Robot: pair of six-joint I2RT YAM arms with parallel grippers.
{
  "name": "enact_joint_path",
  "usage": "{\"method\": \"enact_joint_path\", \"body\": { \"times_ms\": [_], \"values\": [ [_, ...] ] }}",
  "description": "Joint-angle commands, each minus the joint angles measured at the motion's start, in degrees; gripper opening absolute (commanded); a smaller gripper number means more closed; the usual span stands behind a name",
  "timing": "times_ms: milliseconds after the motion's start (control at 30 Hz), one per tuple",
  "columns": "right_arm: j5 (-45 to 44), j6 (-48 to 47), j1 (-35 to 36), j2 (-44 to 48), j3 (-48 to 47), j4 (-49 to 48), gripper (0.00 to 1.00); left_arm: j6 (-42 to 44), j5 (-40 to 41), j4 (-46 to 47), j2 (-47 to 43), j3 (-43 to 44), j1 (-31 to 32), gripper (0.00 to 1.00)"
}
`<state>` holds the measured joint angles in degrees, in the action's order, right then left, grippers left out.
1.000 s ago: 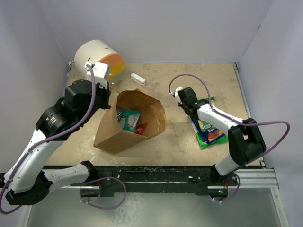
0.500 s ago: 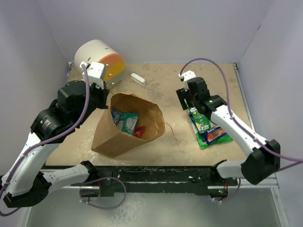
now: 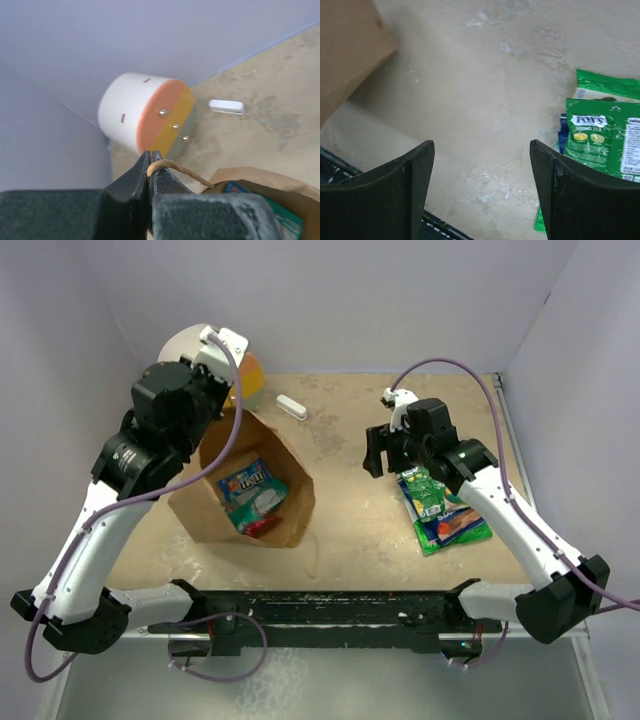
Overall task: Take the snacks out of the paper bag
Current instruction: Take out the snack from the paper bag.
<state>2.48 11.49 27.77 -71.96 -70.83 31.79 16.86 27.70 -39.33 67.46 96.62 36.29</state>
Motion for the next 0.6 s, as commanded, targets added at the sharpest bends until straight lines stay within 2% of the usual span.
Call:
{"method": "enact_joint_path", "body": {
  "times_ms": [0,67,167,233,300,367,433,567],
  "values": [
    [8.59,2.64,0.18,2.66,-3.55,2.29,0.78,10.16,-10.91,10.86,1.49,4.06,-5.0,0.0],
    [9.33,2.66,0.18,3.91,-2.77,2.44,0.78,8.37,-18.67,7.47,3.14,5.3,-5.0,0.0],
    [12.09,2.32,0.18,5.8,-0.51,3.09,0.78,0.09,-33.3,1.2,4.33,4.41,-4.92,0.0],
    [15.28,1.59,0.18,7.61,1.11,3.44,0.78,-8.45,-44.88,0.23,3.28,-1.89,-4.72,0.0],
    [18.97,0.27,0.22,10.07,3.03,2.55,0.78,-17.82,-50.83,2.5,0.31,-9.74,-3.78,0.0],
    [22.62,-2.77,0.47,13.48,5.17,0.62,0.78,-26.58,-53.62,8.02,-3.81,-18.23,-1.94,0.0],
    [22.5,-6.53,3.05,16.99,7.13,-1.4,0.78,-32.86,-52.91,12.18,-7.26,-24.57,-0.29,0.0],
    [24.35,-16.03,8.73,22.64,10.6,-5.06,0.78,-37.95,-49.49,11.05,-10.19,-27.47,0.66,0.0]
  ]
}}
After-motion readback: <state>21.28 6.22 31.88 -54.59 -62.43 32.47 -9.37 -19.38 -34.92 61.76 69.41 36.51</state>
